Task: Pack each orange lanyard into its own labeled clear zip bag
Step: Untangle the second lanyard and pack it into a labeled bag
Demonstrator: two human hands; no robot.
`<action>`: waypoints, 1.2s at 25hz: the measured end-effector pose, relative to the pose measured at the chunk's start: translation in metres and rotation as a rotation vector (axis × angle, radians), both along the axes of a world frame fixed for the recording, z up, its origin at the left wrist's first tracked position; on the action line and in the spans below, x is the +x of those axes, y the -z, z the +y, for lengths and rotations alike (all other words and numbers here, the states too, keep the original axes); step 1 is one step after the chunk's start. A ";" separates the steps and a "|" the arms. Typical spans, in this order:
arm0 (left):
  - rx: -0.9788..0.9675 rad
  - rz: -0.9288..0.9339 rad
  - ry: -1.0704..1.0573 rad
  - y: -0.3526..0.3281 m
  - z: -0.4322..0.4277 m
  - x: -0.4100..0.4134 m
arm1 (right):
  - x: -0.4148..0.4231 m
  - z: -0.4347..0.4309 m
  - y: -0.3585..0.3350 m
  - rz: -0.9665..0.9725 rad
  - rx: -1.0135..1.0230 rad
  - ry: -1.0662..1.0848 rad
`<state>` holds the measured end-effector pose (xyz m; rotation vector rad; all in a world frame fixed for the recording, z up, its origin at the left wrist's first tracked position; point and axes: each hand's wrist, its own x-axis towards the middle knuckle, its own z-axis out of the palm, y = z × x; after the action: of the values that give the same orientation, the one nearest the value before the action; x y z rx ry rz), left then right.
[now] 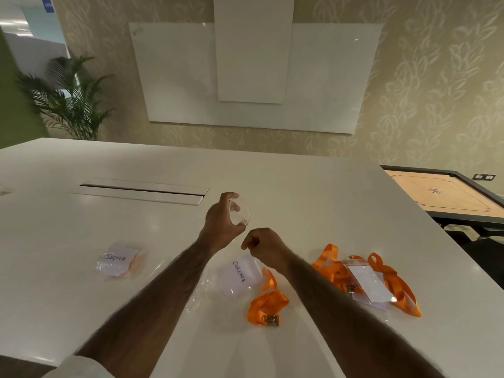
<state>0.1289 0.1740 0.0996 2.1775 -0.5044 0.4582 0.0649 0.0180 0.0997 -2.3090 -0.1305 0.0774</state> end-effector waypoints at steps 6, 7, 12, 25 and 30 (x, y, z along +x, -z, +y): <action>-0.016 0.017 0.006 0.004 0.005 0.001 | -0.003 -0.020 -0.020 -0.049 0.286 0.190; -0.022 0.012 0.002 0.005 0.006 0.002 | -0.001 -0.025 -0.026 -0.075 0.294 0.245; 0.031 0.021 -0.012 0.009 0.008 0.005 | 0.010 -0.055 -0.080 -0.318 0.242 0.472; 0.204 -0.177 0.027 -0.003 -0.026 0.001 | 0.006 -0.036 -0.129 -0.510 0.147 0.367; 0.201 -0.075 0.049 -0.002 -0.021 0.004 | 0.008 -0.041 -0.136 -0.427 0.167 0.320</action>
<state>0.1327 0.1525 0.1019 2.3404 -0.6685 0.4816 0.0728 -0.0235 0.2357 -2.1201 0.0179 -0.5691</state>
